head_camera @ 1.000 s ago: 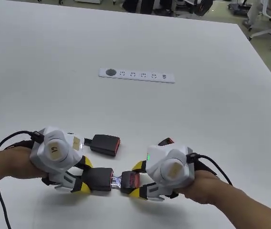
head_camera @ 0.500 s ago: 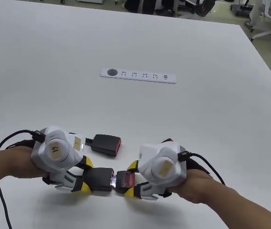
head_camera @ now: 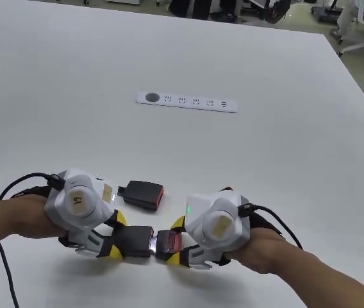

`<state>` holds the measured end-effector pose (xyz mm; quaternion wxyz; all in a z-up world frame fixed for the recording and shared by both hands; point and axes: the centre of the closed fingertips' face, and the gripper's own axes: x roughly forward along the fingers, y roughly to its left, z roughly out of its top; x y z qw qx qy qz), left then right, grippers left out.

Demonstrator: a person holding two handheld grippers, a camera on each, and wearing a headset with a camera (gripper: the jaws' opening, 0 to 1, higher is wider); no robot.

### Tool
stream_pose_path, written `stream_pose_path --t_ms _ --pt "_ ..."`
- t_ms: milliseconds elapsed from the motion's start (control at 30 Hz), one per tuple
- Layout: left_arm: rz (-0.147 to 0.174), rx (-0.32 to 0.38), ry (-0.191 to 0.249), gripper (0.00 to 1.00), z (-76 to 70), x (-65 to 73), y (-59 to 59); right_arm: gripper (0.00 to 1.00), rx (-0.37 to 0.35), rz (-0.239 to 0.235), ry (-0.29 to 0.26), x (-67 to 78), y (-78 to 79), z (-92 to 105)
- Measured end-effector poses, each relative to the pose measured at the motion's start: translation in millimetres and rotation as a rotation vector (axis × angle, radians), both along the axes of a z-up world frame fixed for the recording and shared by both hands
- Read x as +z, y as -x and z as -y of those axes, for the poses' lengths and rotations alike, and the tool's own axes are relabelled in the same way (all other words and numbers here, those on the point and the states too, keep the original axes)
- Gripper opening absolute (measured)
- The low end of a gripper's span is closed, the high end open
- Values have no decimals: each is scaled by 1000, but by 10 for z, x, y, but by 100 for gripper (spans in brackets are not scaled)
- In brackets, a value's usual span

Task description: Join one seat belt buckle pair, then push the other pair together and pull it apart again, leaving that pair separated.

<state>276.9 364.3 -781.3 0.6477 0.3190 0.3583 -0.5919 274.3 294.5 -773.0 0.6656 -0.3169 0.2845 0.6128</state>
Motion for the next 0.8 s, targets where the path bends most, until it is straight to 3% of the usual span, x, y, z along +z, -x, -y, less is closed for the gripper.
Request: stream_pose_path --t_ms 800 --pt "-11 7 -10 31 11 19 14 28 9 -6 9 -4 -12 62"
